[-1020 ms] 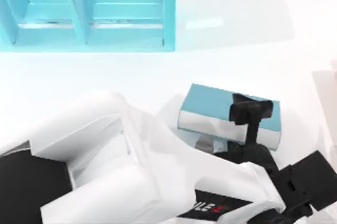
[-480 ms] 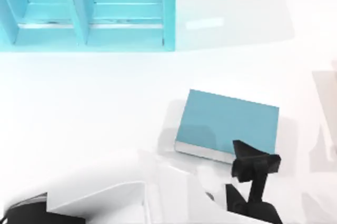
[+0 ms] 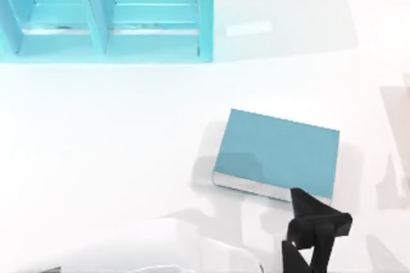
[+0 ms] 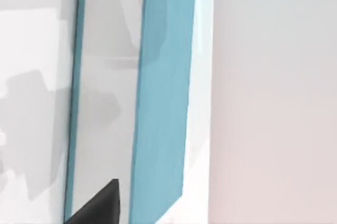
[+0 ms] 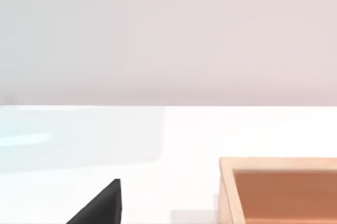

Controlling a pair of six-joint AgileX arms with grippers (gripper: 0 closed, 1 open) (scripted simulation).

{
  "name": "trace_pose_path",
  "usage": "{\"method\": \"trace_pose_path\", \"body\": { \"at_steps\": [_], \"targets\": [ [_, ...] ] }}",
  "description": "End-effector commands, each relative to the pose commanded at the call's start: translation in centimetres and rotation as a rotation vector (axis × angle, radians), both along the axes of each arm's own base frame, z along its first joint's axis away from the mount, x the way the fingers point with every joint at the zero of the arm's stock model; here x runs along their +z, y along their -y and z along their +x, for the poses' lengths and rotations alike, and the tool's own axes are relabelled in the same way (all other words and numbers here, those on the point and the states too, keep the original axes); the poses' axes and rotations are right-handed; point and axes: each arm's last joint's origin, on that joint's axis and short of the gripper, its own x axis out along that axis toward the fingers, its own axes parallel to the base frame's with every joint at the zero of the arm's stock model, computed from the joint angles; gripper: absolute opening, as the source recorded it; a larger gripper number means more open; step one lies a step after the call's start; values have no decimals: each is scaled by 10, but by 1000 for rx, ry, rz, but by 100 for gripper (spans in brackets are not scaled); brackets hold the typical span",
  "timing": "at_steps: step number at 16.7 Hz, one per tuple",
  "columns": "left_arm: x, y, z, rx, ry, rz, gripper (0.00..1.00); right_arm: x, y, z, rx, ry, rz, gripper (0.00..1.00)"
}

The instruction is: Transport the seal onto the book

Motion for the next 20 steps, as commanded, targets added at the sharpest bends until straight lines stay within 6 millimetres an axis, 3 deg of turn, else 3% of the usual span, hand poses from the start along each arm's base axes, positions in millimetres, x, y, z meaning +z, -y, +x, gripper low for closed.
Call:
{"method": "trace_pose_path", "body": {
  "at_steps": [6, 10, 13, 16, 18, 20],
  "targets": [
    [5, -4, 9, 39, -17, -40, 100, 0, 0, 0, 0, 0, 0, 100],
    [29, -31, 55, 261, -91, -291, 100, 0, 0, 0, 0, 0, 0, 100],
    [56, -76, 102, 552, -128, -630, 100, 0, 0, 0, 0, 0, 0, 100],
    [87, -142, 143, 916, -79, -1126, 100, 0, 0, 0, 0, 0, 0, 100],
    [109, -193, 157, 1159, 20, -1542, 100, 0, 0, 0, 0, 0, 0, 100],
    [128, -244, 158, 1362, 162, -2022, 100, 0, 0, 0, 0, 0, 0, 100]
  ]
}}
